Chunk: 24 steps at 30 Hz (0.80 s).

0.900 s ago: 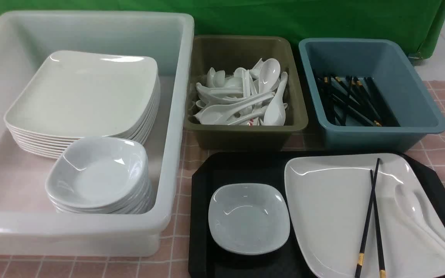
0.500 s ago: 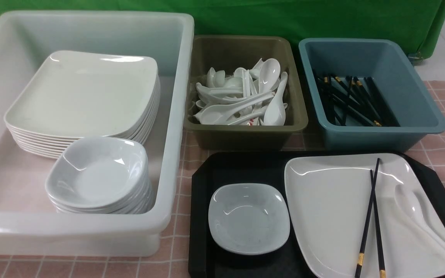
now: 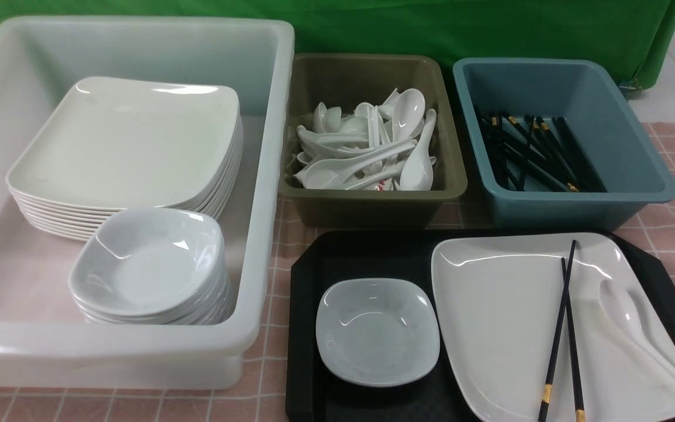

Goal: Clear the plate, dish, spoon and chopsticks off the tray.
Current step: Use the right arm to grab a soup spoon from the plate

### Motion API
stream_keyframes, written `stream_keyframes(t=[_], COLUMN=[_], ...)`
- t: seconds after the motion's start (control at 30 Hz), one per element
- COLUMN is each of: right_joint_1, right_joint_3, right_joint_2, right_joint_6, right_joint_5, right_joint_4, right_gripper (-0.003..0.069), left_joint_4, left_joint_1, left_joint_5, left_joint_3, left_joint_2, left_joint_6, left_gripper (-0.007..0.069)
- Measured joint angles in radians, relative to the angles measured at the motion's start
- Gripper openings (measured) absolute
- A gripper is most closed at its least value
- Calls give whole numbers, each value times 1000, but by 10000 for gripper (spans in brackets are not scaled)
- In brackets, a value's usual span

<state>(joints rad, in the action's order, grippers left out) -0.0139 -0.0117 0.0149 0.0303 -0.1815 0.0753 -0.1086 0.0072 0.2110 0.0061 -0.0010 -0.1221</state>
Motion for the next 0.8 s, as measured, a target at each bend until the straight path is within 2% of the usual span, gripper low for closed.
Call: stream_keyframes(t=[0.07, 0.17, 0.2, 0.23, 0.3, 0.33, 0.37, 0.4, 0.43, 0.47, 0.5, 0.6, 0.67, 0.73, 0.8], right_joint_1=[0, 0, 0, 0, 0, 0, 0, 0, 0, 0, 0, 0, 0, 0, 0], right_joint_3=[0, 0, 0, 2, 7, 9, 9, 9, 9, 9, 9, 9, 9, 9, 9], right_joint_2=[0, 0, 0, 0, 0, 0, 0, 0, 0, 0, 0, 0, 0, 0, 0], right_joint_6=[0, 0, -3, -21, -68, -177, -177, -262, -409, -423, -511, -551, -583, -595, -602], right_joint_5=[1, 4, 13, 29, 61, 106, 115, 162, 236, 252, 305, 343, 384, 402, 423], right_joint_4=[0, 0, -3, -19, -67, -117, -125, -162, -200, -203, -218, -224, -229, -230, -231], right_gripper=[242, 242, 242, 242, 242, 242, 242, 242, 242, 242, 242, 242, 242, 243, 243], left_joint_4=[22, 142, 292, 373, 468, 528, 533, 552, 561, 561, 562, 563, 559, 550, 545], left_joint_1=[0, 0, 0, 0, 0, 0, 0, 0, 0, 0, 0, 0, 0, 0, 0], left_joint_5=[-38, -109, -169, -211, -251, -290, -290, -309, -346, -351, -406, -484, -614, -659, -631], left_joint_3=[0, 0, 0, 0, 0, 0, 0, 0, 0, 0, 0, 0, 0, -8, -52], left_joint_2=[0, 0, 0, 0, 0, 0, 0, 0, 0, 0, 0, 0, 0, 0, -1], left_joint_6=[6, 54, 112, 150, 199, 245, 245, 264, 280, 280, 295, 336, 370, 382, 391], left_gripper=[20, 20, 20, 20, 20, 20, 20, 20, 20, 20, 20, 20, 20, 20, 20])
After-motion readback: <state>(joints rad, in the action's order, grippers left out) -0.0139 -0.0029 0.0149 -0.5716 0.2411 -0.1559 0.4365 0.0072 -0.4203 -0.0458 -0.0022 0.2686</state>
